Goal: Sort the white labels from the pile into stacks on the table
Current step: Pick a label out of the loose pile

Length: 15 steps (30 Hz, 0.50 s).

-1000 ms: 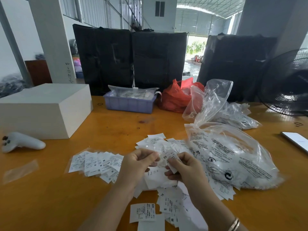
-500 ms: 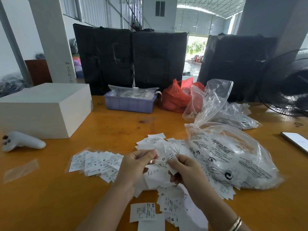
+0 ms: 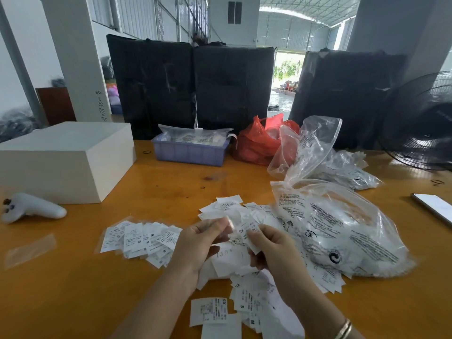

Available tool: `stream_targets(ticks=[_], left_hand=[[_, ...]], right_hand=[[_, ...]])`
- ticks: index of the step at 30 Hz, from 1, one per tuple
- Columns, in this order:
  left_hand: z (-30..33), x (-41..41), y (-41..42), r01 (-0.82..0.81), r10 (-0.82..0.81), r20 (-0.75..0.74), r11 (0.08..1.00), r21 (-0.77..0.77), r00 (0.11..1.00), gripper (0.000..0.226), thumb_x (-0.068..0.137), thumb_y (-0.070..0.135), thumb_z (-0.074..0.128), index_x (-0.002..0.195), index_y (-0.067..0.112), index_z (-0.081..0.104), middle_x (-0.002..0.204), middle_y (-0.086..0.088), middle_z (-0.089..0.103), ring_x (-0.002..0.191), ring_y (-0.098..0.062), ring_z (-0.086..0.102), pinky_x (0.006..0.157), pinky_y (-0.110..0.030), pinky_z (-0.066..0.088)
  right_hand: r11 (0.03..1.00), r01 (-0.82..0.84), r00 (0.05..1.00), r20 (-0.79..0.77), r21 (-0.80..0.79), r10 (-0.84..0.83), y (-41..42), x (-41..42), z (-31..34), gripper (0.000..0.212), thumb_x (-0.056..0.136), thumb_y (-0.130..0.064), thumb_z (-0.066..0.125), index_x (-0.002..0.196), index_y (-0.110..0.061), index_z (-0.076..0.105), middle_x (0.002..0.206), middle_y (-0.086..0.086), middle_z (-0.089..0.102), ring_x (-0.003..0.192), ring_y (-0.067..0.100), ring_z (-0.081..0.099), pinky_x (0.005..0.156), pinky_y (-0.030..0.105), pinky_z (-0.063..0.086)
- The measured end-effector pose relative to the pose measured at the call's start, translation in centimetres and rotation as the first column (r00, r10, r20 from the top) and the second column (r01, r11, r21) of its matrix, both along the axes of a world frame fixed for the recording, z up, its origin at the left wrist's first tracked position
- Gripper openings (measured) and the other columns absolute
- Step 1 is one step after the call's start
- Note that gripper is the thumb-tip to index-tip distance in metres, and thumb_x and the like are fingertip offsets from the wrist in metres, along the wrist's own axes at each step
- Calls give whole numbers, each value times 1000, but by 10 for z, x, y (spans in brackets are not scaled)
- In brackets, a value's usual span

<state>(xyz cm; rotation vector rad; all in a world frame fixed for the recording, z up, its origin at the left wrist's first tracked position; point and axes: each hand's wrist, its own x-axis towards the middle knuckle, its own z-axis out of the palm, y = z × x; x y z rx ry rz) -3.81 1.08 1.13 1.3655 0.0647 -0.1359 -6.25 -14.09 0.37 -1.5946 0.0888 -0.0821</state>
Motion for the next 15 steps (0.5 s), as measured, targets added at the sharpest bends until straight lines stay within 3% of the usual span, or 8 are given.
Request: stream_targets(ticks=[4, 9, 15], left_hand=[[1, 0, 4, 33, -35, -25, 996, -79, 999, 24, 55, 40, 76, 77, 31, 78, 88, 1, 76, 72, -3, 70, 68, -26, 43], [-1, 2, 2, 39, -41, -27, 997, -60, 999, 20, 59, 37, 76, 78, 30, 78, 85, 2, 76, 75, -4, 71, 68, -26, 44], [-2, 1, 1, 44, -44, -16, 999, -26, 999, 21, 57, 38, 76, 76, 30, 77, 80, 2, 76, 74, -4, 71, 68, -26, 45]], right_hand=[[998, 27, 1000, -18, 58, -26, -5, 1, 0, 22, 93, -16, 58, 84, 4, 62, 55, 2, 55, 45, 13, 50, 46, 21, 41], [997, -52, 999, 4, 62, 52, 1, -2, 1, 28, 93, -16, 59, 65, -15, 62, 56, 4, 54, 46, 14, 49, 46, 22, 39], [997, -63, 998, 8, 35, 63, 3, -2, 2, 33, 93, -17, 59, 60, -21, 62, 55, 3, 54, 46, 14, 50, 48, 23, 40]])
